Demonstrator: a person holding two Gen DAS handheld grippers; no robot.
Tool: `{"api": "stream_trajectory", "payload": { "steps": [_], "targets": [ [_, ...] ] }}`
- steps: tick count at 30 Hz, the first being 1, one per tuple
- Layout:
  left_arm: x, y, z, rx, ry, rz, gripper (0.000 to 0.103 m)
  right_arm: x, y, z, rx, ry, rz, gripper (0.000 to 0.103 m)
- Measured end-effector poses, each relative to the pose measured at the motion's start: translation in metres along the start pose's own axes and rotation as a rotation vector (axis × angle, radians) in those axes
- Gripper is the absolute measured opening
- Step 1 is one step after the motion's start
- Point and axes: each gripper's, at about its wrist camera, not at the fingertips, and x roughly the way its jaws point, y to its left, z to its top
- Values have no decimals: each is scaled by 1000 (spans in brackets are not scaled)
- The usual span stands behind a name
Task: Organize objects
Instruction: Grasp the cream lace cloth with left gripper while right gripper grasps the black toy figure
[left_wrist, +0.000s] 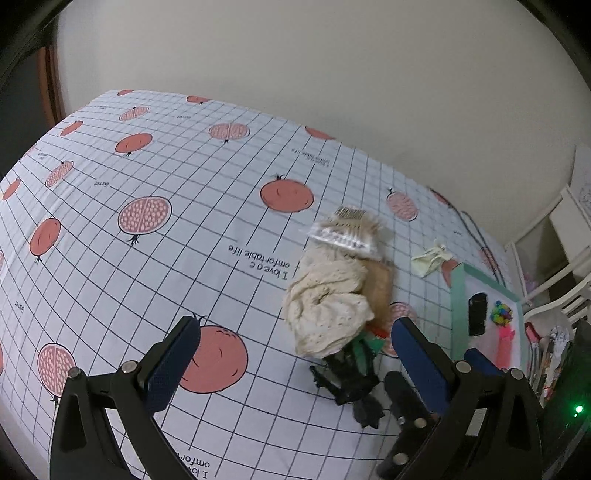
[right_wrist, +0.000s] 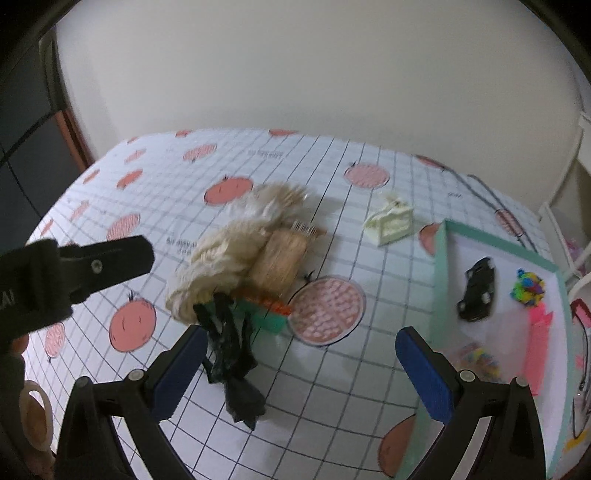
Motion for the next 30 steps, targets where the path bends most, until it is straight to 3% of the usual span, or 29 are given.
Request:
{"api": "stream_trajectory", "payload": {
  "steps": [9,18,20,24,26,30],
  "targets": [
    [23,-3,-7,60,36,23,103,30,7,-14,-28,111,-6,103],
    [34,-13,-8,119,17,50,97,35,8,-15,-17,130,22,103],
    [36,-15,-8,126,16,50,88,36,11,-16,-27,136,17,103],
    [41,-17,-9,137,13,58,86,41,14,-18,-52,149,0,103],
    [43,-18,-8,139,16,55,73,41,14,-18,-48,152,7,103],
    [46,-18,-9,139,17,56,66,41,11,-18,-39,153,15,102]
  ]
}}
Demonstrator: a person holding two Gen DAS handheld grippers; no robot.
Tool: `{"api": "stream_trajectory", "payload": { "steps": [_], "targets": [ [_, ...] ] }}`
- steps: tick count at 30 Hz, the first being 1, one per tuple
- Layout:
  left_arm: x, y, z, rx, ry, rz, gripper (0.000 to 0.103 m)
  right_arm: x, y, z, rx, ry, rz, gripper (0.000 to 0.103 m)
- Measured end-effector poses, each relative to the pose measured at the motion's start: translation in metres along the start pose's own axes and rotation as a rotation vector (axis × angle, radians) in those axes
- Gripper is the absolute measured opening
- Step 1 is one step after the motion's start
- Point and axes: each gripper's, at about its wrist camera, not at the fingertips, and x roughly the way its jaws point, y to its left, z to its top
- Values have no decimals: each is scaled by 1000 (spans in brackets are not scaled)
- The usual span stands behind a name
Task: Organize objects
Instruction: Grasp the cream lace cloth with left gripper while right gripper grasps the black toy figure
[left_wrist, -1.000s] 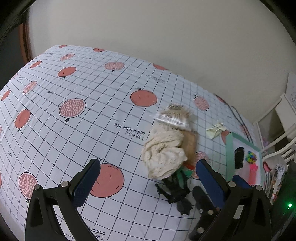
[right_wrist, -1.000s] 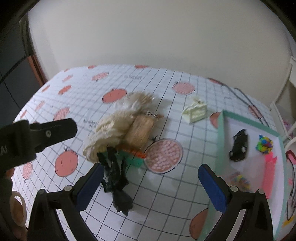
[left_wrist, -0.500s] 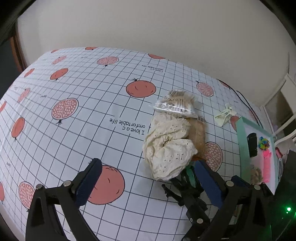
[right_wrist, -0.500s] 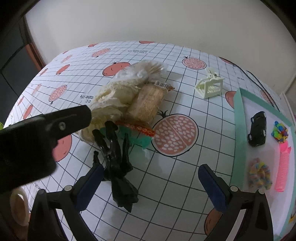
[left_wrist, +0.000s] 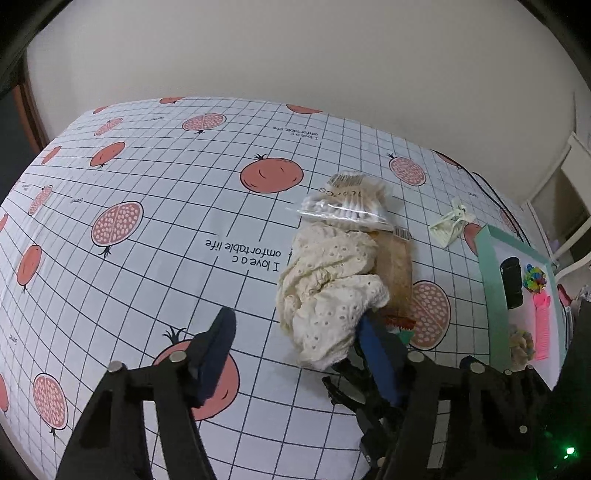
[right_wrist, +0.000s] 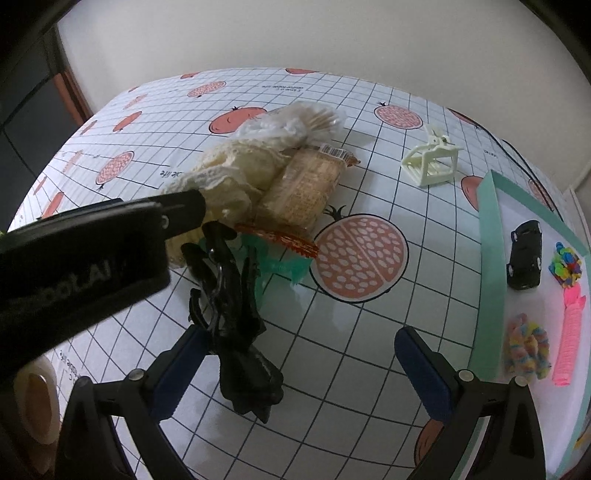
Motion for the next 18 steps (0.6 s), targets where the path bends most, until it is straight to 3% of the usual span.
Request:
{"api": "stream_trajectory", "payload": {
  "steps": [4,9,18],
  "targets": [
    [0,3,0,-12,-6,-8,54,-2,-2,0,6,-2,17,96],
    [3,5,0,-15,-5,-10,47,-2,-5,0,14,-1,37,89],
    [15,4,-4,-19,44,-31,29,-5,-3,-1,9,1,88,77]
  ]
}}
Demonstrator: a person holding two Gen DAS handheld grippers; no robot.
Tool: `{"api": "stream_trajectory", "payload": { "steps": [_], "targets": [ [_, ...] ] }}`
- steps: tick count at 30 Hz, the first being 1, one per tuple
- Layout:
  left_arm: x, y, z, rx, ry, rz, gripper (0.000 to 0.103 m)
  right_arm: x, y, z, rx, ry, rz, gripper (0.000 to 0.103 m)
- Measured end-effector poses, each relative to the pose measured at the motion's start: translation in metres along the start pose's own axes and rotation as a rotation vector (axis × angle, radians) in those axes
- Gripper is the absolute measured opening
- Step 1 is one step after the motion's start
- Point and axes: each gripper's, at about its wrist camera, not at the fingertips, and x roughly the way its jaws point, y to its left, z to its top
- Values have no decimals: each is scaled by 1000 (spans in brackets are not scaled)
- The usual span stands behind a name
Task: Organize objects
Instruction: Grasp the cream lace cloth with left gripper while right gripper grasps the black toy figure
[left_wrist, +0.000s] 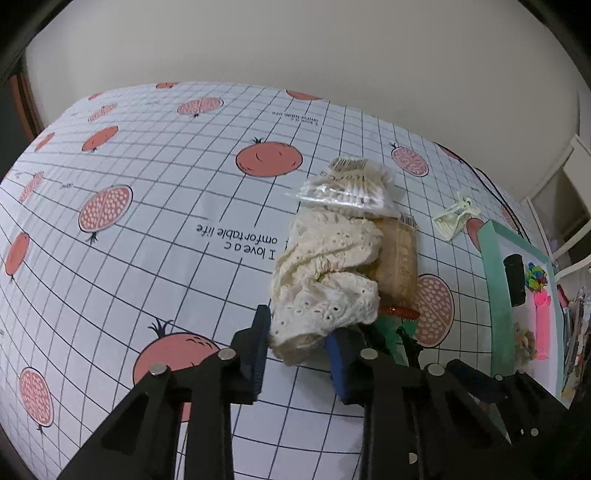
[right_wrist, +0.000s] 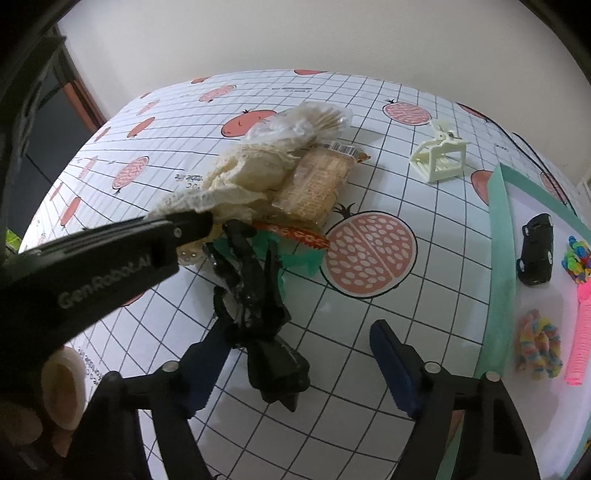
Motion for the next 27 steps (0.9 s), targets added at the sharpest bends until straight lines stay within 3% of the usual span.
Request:
{"api": "stream_trajectory", "payload": {
  "steps": [11,16,21,25,27],
  "targets": [
    [12,8,-6,-35,64,3,20,-1,3,0,-14,6,25,66],
    [12,11,-7,-43,58,-3,20,-1,3,-1,-14,8,47,60],
    [12,10,-8,-42,58,-3,20,-1,6,-1,-22,13,81,43],
    [12,9,-8,-45,57,-6,20,-1,8,-2,-31,14,81,43],
    [12,9,-8,-47,58,-8,19,-2,6,-1,-28,14,111,34]
  ]
}}
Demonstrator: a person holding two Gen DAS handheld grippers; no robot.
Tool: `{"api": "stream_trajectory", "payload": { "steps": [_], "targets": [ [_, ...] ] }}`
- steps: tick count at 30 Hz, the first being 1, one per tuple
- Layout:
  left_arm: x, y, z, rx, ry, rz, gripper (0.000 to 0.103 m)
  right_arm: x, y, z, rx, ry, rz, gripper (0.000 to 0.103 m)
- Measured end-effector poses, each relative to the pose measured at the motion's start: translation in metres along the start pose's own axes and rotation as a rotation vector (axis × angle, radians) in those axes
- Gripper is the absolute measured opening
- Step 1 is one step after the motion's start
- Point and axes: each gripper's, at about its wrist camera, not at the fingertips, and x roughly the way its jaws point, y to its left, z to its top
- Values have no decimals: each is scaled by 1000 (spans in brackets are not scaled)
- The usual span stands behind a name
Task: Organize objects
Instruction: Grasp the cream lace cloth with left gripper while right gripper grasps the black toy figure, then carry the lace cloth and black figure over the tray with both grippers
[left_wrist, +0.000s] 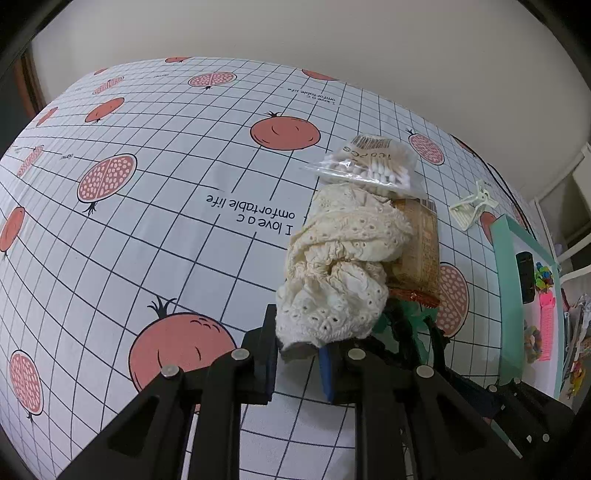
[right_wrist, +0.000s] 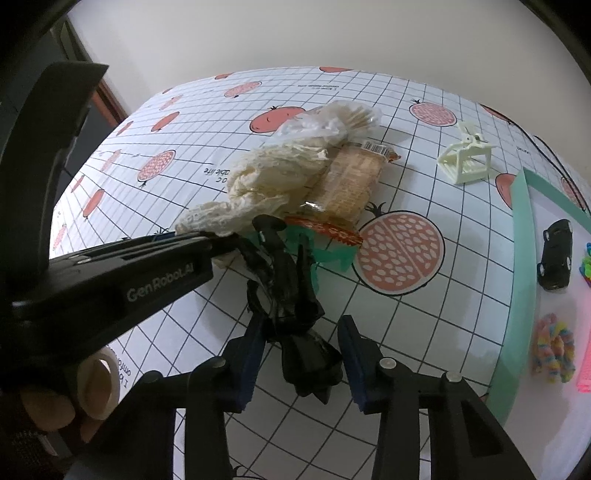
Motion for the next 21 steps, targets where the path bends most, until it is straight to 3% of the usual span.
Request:
{"api": "stream_trajectory", "payload": {
  "steps": [7,21],
  "targets": [
    [-1,3,0,-9,1,-7,19,-3,0,-2,-19,-2,5,32],
    [-6,9,-1,-27,4,-7,16,-30,-5,4,14,-127,50,32]
  ]
}}
